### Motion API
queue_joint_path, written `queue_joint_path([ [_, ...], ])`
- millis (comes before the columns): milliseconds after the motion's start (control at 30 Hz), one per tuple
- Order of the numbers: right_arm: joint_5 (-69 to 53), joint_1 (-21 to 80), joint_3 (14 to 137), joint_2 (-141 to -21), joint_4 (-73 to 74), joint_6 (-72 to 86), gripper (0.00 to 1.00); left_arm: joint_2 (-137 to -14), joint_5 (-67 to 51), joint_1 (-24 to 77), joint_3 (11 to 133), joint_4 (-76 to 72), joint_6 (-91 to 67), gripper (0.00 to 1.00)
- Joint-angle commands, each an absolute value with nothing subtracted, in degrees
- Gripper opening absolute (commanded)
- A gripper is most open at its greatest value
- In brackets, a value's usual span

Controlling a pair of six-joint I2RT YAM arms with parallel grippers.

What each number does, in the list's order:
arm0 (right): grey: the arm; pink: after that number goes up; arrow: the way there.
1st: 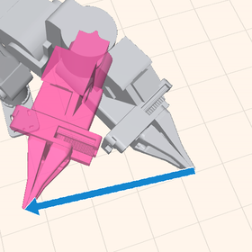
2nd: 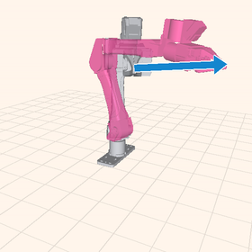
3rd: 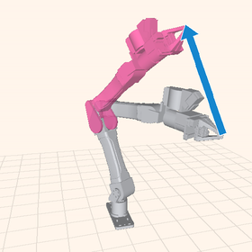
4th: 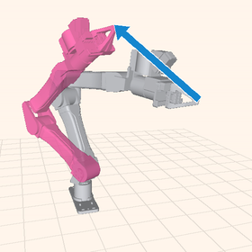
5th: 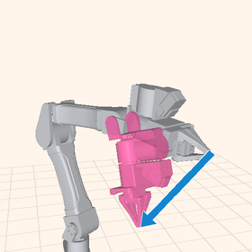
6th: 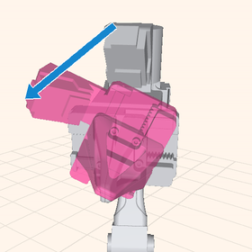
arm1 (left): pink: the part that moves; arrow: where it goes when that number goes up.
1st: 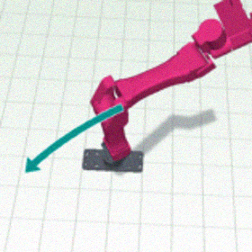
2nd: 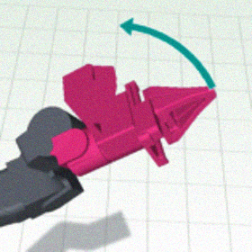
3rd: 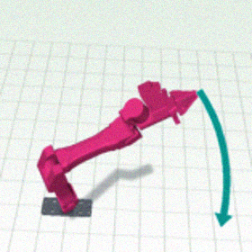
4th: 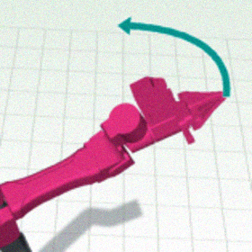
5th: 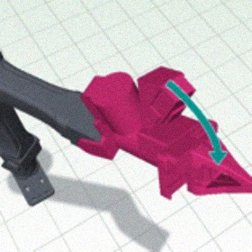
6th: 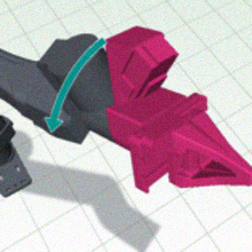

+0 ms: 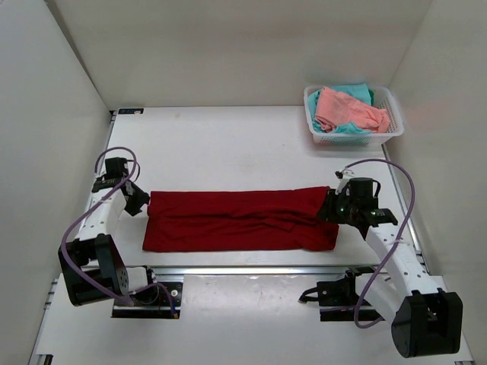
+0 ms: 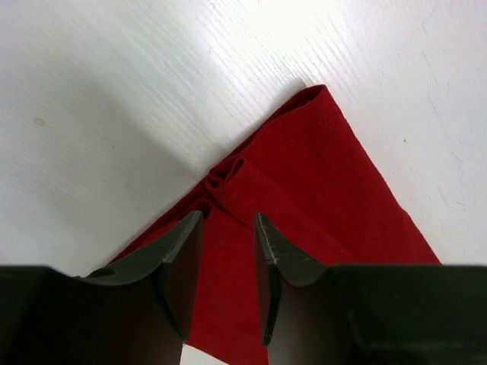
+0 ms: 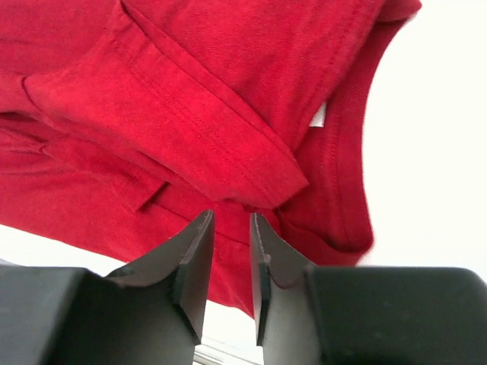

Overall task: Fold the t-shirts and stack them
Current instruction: Fold the other side of the tshirt into a rectangle

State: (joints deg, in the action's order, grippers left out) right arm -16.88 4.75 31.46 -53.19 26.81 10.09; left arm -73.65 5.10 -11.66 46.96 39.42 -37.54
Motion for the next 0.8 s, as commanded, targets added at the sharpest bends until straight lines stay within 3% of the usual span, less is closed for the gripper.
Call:
queue_joint_path([
  [0, -13.80, 4.31, 32.25, -51.33, 28.65, 10.11, 0.24, -71.46, 6.33, -10.81, 47.37, 40.87, -39.81, 0.44],
  [367, -19.33, 3.43, 37.87, -60.63, 23.38, 13.63, 0.22, -77.07, -2.97, -4.75, 50.18, 31.83, -40.69, 0.43],
  [567, -22.58, 5.36, 44.99, -69.33, 22.94, 11.17, 0.30, -88.40, -6.77, 1.04, 57.47, 31.11, -33.41, 0.45],
  [767, -26.45, 6.41, 49.13, -76.90, 24.17, 9.76, 0.32, -91.84, -7.38, 2.90, 59.24, 31.64, -29.53, 0.45],
])
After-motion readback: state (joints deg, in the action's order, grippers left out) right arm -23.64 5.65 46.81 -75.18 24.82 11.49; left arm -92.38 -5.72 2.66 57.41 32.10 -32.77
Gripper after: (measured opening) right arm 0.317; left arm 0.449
